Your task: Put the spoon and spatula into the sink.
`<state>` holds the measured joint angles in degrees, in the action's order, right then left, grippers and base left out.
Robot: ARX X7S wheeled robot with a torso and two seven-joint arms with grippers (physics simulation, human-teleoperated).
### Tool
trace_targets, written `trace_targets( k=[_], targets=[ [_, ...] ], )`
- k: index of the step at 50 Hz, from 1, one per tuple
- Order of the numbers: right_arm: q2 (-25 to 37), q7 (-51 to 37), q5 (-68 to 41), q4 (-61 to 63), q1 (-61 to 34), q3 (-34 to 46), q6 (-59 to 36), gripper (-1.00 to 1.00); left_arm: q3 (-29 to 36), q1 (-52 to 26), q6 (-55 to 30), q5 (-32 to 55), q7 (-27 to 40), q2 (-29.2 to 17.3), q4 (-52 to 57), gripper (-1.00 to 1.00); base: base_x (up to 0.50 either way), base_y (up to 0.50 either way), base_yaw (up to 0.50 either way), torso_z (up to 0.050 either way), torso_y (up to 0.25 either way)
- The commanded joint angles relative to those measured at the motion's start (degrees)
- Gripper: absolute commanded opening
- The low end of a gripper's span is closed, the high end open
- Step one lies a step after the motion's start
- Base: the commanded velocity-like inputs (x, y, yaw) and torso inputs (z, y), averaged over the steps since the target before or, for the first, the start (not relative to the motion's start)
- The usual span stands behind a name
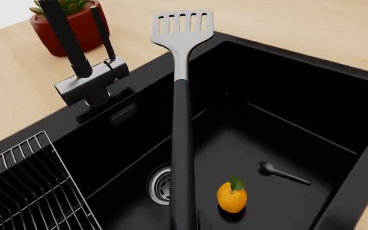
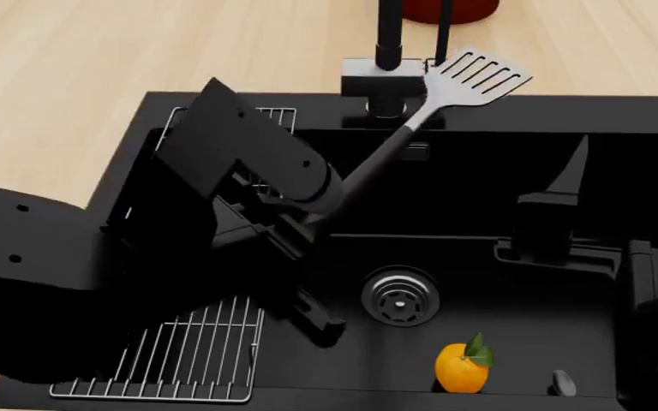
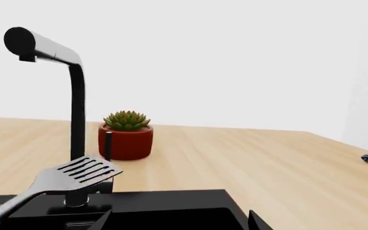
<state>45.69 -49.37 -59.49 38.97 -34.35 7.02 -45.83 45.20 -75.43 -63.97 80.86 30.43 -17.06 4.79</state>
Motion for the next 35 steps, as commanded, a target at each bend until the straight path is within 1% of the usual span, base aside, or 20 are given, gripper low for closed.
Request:
trace_targets(
  k=[1, 6, 9, 16, 27, 31, 35],
  targets=[
    [0.08, 0.04, 0.04, 0.11, 0.32, -0.02, 0.27, 1.0, 3.45, 1.2, 1.18, -3.87, -4.55, 1.79, -4.37, -1.0, 0.0, 0.0, 0.0, 0.0, 0.0],
    [-0.27, 0.19, 0.38, -0.26, -0.03, 0.52, 0.25, 1.0, 5.53, -0.49, 2.79, -6.82, -10.2, 4.66, -10.72, -1.0, 0.0, 0.0, 0.0, 0.0, 0.0],
    [-0.39, 0.27, 0.44, -0.55, -0.36, 0.77, 0.13, 1.0, 5.59, -1.54, 3.45, -7.03, -12.2, 6.65, -14.41, -1.0, 0.0, 0.0, 0.0, 0.0, 0.0],
    [-0.16, 0.26, 0.28, -0.55, -0.13, 0.45, 0.32, 1.0, 7.5, -3.82, 5.49, -9.75, -15.93, 10.42, -20.3, -1.0, 0.0, 0.0, 0.0, 0.0, 0.0],
    [0.43, -0.31, -0.58, 0.38, 0.2, -0.32, 0.29, 1.0, 9.69, -5.9, 8.43, -12.12, -20.46, 14.96, -26.91, -1.0, 0.0, 0.0, 0.0, 0.0, 0.001],
    [0.43, -0.36, -0.54, 0.45, 0.32, -0.27, 0.35, 1.0, 11.7, -6.9, 10.36, -13.21, -22.39, 16.7, -30.38, -1.0, 0.0, 0.0, 0.0, 0.0, 0.0],
    [0.61, -0.42, -0.63, 0.73, 0.75, -0.59, 0.61, 1.0, 19.19, -8.26, 14.52, -11.3, -23.36, 16.98, -33.01, -1.0, 0.0, 0.0, 0.0, 0.0, 0.0]
  ],
)
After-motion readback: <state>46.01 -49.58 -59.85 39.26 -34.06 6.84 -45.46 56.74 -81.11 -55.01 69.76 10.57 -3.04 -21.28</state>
